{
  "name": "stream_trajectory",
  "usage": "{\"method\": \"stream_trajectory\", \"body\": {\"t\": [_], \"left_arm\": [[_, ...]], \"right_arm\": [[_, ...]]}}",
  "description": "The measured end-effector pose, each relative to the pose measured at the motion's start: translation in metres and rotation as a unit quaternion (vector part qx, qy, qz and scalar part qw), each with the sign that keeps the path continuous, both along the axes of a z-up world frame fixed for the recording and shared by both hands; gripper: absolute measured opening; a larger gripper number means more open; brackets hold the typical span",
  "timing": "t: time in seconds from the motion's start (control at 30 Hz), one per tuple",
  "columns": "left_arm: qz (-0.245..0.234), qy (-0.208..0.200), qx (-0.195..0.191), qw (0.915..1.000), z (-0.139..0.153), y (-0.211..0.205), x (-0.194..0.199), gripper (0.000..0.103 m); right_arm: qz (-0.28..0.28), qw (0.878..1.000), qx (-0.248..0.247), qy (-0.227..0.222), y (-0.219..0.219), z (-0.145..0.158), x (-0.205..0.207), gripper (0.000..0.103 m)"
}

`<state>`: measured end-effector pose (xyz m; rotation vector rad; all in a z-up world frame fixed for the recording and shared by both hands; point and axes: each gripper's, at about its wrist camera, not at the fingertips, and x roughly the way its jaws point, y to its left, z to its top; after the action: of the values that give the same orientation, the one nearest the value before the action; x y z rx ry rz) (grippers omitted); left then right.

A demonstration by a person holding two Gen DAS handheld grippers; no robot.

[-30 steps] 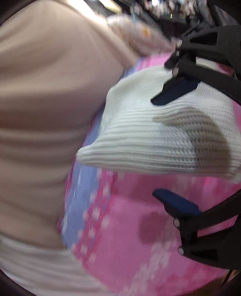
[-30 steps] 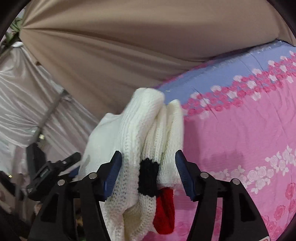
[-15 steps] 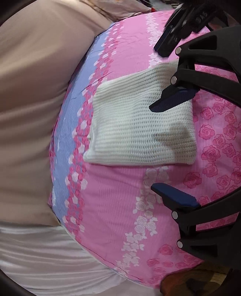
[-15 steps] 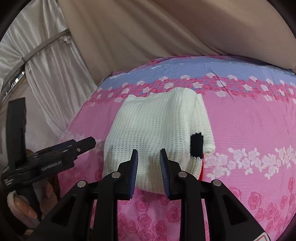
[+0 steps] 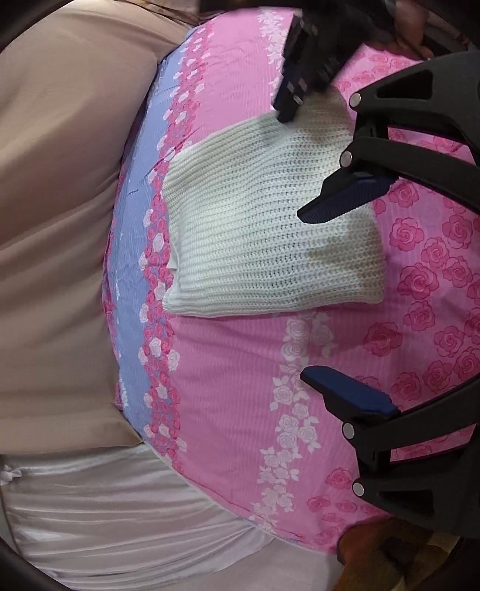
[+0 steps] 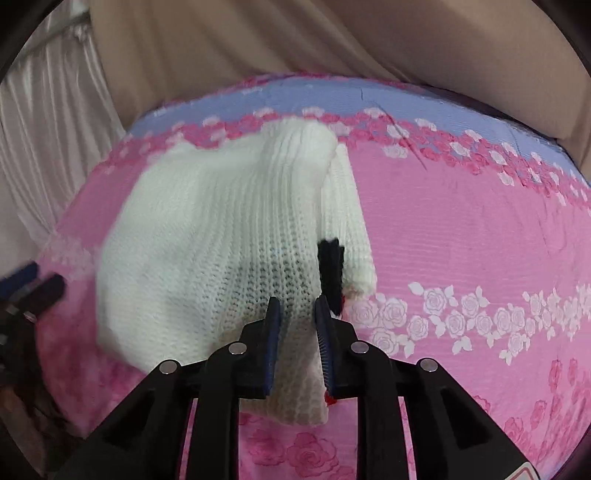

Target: Fold small clothes

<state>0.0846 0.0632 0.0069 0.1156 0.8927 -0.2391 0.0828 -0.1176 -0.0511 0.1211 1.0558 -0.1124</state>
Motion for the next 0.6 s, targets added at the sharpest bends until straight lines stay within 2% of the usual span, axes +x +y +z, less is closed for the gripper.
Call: {"method": "stream_trajectory", "body": {"t": [0.07,0.17,0.2,0.23,0.27,0.33,0.37,0.4,0.6], "left_arm": [[0.001,-0.013,0.010,0.9999,0.001,-0.004,-0.003,0.077],[0.010,-0.039,0.023,0.9989,0.008,-0.006,-0.009,0.083],[0.019,-0.051,0.029,0.9981,0.010,-0.006,-0.012,0.083],[0.028,-0.059,0.036,0.9972,0.011,-0.006,-0.014,0.083],[0.035,-0.064,0.039,0.9966,0.012,-0.007,-0.016,0.083],[0.040,-0.070,0.039,0.9960,0.015,-0.007,-0.020,0.084],[0.043,-0.072,0.037,0.9958,0.017,-0.008,-0.021,0.085],[0.048,-0.074,0.037,0.9954,0.019,-0.008,-0.023,0.089],[0.048,-0.108,0.016,0.9929,0.035,-0.011,-0.042,0.097]], "right_arm": [[-0.016,1.000,0.019,-0.003,-0.008,-0.005,-0.004,0.025],[-0.041,0.997,0.036,-0.045,-0.010,0.031,-0.030,0.027],[-0.044,0.997,0.040,-0.058,-0.009,0.042,-0.039,0.033],[-0.048,0.995,0.043,-0.072,-0.006,0.051,-0.050,0.044],[-0.055,0.994,0.043,-0.087,-0.003,0.058,-0.062,0.049],[-0.069,0.992,0.037,-0.103,0.003,0.065,-0.079,0.067],[-0.077,0.991,0.032,-0.107,0.008,0.066,-0.087,0.070],[-0.082,0.990,0.027,-0.109,0.012,0.067,-0.092,0.072],[-0.077,0.991,0.010,-0.112,0.017,0.067,-0.107,0.072]]}}
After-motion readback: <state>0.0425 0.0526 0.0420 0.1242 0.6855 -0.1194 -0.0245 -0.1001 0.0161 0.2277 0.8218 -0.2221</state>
